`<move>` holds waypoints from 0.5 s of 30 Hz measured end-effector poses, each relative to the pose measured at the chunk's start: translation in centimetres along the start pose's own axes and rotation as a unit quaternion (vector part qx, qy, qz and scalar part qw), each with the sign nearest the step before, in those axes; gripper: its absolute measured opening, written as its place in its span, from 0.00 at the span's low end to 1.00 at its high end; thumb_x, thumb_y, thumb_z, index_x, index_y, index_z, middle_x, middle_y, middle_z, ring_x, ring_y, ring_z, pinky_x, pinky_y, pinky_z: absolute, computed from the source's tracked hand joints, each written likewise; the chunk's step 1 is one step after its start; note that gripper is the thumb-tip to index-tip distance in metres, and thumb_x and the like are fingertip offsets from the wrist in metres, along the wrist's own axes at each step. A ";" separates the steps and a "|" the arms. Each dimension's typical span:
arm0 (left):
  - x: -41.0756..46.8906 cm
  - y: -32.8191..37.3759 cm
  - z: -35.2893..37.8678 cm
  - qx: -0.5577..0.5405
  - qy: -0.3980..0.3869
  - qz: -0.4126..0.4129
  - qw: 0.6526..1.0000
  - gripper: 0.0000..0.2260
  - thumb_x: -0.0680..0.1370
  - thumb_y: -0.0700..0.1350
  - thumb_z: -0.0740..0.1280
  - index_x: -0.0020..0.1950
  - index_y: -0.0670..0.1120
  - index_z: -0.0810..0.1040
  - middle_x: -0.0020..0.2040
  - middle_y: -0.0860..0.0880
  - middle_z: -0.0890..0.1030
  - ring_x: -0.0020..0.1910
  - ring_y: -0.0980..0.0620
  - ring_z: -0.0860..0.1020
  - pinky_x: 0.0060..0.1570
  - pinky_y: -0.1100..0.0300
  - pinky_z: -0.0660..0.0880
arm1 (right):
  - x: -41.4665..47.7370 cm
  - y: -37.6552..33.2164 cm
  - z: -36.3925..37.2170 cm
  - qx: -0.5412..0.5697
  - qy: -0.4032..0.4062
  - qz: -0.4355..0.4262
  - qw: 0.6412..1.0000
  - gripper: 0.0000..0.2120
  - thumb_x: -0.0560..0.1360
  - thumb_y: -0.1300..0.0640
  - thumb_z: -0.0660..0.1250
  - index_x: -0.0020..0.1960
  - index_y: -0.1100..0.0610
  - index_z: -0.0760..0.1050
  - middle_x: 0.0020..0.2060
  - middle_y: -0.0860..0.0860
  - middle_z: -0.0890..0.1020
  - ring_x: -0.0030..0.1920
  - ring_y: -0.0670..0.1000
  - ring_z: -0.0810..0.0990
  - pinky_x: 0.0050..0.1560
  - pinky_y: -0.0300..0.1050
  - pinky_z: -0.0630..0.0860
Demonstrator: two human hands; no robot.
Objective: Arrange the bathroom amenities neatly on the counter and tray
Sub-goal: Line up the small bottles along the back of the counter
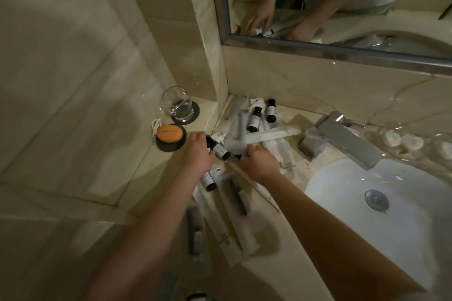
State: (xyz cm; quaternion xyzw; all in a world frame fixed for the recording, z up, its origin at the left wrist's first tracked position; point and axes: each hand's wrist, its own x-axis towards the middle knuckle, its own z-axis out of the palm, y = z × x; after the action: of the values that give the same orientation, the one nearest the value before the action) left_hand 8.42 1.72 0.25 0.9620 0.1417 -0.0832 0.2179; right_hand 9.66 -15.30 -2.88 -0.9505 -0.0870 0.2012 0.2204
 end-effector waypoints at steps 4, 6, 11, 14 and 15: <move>1.6 0.2 -0.2 0.065 -0.012 0.017 0.998 0.20 0.76 0.42 0.66 0.66 0.41 0.67 0.66 0.43 0.64 0.61 0.42 0.72 0.60 0.52 0.71 | 0.8 -0.4 1.3 -0.028 0.021 0.026 0.999 0.25 0.74 0.39 0.60 0.59 0.58 0.70 0.56 0.56 0.76 0.56 0.58 0.74 0.50 0.51 0.72; 2.3 0.3 -0.2 0.097 -0.026 0.028 0.995 0.15 0.75 0.41 0.66 0.61 0.40 0.70 0.63 0.42 0.66 0.55 0.42 0.74 0.55 0.51 0.73 | 1.0 -0.3 1.5 -0.040 0.022 0.029 0.999 0.22 0.75 0.41 0.61 0.58 0.57 0.70 0.55 0.56 0.76 0.55 0.57 0.74 0.51 0.51 0.71; 3.4 0.3 -0.2 0.144 -0.048 0.044 0.987 0.11 0.74 0.35 0.64 0.56 0.40 0.73 0.60 0.42 0.67 0.48 0.42 0.76 0.49 0.52 0.75 | 0.8 -0.2 0.4 -0.012 -0.018 0.019 1.000 0.17 0.75 0.45 0.60 0.56 0.56 0.69 0.51 0.54 0.77 0.51 0.56 0.76 0.49 0.51 0.71; 3.5 0.4 -0.3 0.153 -0.062 0.059 0.985 0.10 0.75 0.36 0.63 0.56 0.40 0.73 0.60 0.42 0.69 0.48 0.42 0.76 0.49 0.52 0.75 | -0.3 0.2 -0.6 0.057 -0.025 0.027 0.998 0.13 0.75 0.49 0.62 0.52 0.56 0.66 0.46 0.54 0.76 0.47 0.56 0.75 0.43 0.48 0.70; 3.4 0.4 -0.4 0.141 -0.061 0.060 0.986 0.11 0.75 0.37 0.63 0.57 0.40 0.73 0.59 0.42 0.69 0.50 0.42 0.76 0.51 0.51 0.75 | -0.8 0.4 -0.9 0.086 -0.018 0.029 0.996 0.12 0.74 0.51 0.62 0.52 0.57 0.65 0.45 0.53 0.75 0.46 0.56 0.75 0.42 0.47 0.69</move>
State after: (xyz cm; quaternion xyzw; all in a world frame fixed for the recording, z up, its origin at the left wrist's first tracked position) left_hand 11.74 2.35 -0.04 0.9831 0.0566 -0.1473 0.0928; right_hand 9.38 -16.21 -2.10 -0.9265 -0.0455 0.2311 0.2934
